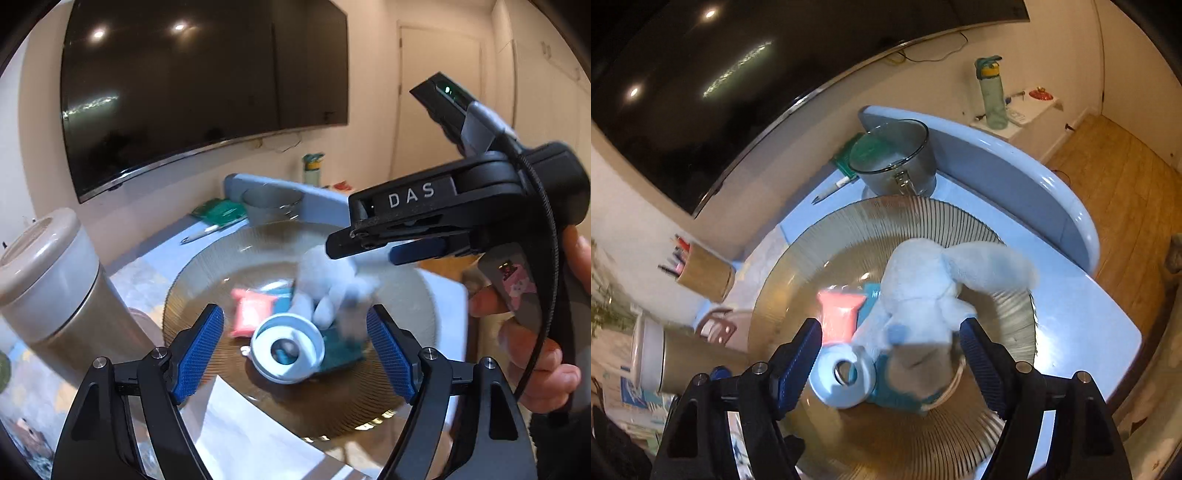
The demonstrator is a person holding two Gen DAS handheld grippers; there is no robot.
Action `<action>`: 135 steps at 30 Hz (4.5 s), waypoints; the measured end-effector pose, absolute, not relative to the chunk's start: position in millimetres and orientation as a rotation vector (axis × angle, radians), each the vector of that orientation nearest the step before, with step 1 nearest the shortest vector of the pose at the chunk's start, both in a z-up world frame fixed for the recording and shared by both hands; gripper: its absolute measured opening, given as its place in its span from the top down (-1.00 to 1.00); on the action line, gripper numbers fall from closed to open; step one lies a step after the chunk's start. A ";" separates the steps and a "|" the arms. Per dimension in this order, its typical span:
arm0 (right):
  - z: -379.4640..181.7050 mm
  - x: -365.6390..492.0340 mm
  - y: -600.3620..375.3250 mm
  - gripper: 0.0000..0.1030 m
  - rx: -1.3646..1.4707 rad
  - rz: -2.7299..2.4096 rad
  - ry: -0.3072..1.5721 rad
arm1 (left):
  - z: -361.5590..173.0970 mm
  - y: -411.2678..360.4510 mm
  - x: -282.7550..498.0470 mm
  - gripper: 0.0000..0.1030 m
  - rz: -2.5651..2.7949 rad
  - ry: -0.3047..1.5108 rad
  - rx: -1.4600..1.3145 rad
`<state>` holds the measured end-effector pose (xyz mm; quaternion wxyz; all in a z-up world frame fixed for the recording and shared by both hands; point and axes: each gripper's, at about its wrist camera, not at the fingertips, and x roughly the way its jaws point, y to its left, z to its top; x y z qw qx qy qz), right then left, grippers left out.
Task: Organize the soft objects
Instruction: 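Release the blue bowl and grey dog onto the glass plate, opening both tools, then return both tools to the table, right tool approaching the blue face mask, then grasp the purple wipes packet with the left tool while the right tool grasps the blue face mask, then carry the purple packet and blue mask toward the glass plate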
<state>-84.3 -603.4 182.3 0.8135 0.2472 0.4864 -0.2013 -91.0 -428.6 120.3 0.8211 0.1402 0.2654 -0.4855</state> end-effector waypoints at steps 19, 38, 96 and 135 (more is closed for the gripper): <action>221.4 -150.3 -446.0 -0.61 0.310 -0.173 0.909 | 189.3 -165.7 -108.5 -0.62 -0.884 0.474 0.205; 91.5 -69.5 -184.3 -0.73 0.146 0.333 1.063 | 121.7 68.4 -47.6 -0.96 -0.201 0.607 -0.015; 18.8 -15.1 -179.5 0.07 -0.245 0.279 1.231 | 21.9 13.0 39.8 -0.34 -0.584 0.987 0.320; 167.2 -95.4 -281.6 0.68 0.300 0.229 0.918 | 137.7 -93.3 -69.4 0.32 -0.772 0.668 0.150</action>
